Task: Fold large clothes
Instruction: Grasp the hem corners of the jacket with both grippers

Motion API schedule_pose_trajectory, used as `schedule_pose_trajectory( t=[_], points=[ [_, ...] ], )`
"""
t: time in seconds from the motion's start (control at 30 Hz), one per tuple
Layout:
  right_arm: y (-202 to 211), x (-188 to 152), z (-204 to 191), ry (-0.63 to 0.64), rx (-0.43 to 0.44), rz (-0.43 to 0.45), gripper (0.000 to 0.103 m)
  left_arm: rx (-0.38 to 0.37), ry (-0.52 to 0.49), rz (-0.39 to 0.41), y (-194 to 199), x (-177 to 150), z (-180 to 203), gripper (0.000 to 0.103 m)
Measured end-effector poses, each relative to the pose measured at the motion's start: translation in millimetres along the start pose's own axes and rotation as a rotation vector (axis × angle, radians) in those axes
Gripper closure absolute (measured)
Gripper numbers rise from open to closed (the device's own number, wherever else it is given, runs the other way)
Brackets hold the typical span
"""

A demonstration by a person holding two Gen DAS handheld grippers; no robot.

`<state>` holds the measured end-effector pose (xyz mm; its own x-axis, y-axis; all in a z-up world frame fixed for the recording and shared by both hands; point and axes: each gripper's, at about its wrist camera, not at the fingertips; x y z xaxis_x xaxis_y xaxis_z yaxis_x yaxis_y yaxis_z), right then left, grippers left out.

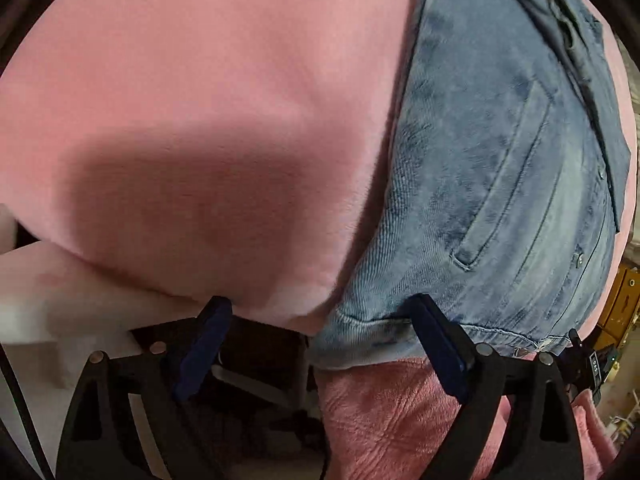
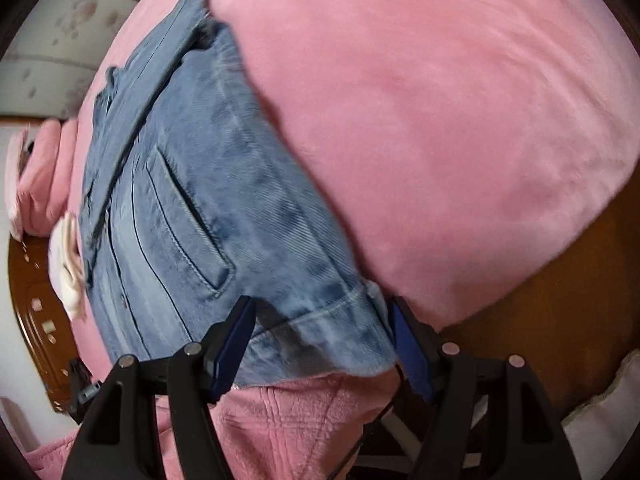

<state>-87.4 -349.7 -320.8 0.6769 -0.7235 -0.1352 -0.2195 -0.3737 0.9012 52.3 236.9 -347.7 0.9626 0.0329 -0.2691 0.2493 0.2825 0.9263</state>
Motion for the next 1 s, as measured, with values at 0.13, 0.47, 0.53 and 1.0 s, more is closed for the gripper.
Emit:
schedule_pose_trajectory(
  t=[0.13, 0.47, 0.53, 1.0],
  points=[
    [-6.6, 2.1, -16.1, 0.062, -0.059, -0.029, 0.040, -0.009, 0.003, -0.010, -9.4, 5.0, 3.0, 0.012],
    [0.1, -1.0, -25.6, 0.046, -0.116, -0.003, 0.068, -0.094, 0.059, -0.036, -9.2, 6.5, 16.9, 0.046],
    [4.3, -1.6, -27.6, 0.035, -0.114, -0.003, 0.073, -0.095, 0.062, -0.059, -10.2, 6.3, 24.1, 0.046],
    [43.8, -11.7, -52.1, -0.042, -0.106, 0.002, 0.088, -0.091, 0.151, -0.128, 38.8, 15.7, 63.7, 0.090]
  ],
)
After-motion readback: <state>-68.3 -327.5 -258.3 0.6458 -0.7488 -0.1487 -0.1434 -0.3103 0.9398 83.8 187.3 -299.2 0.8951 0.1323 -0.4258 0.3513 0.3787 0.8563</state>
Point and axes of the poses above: each gripper's, at about its wrist camera, not at the fingertips, and y roughly against the way its jaws point, z to its right, x to its top, and after that the axes turned 14 degrees about -y, right-handed
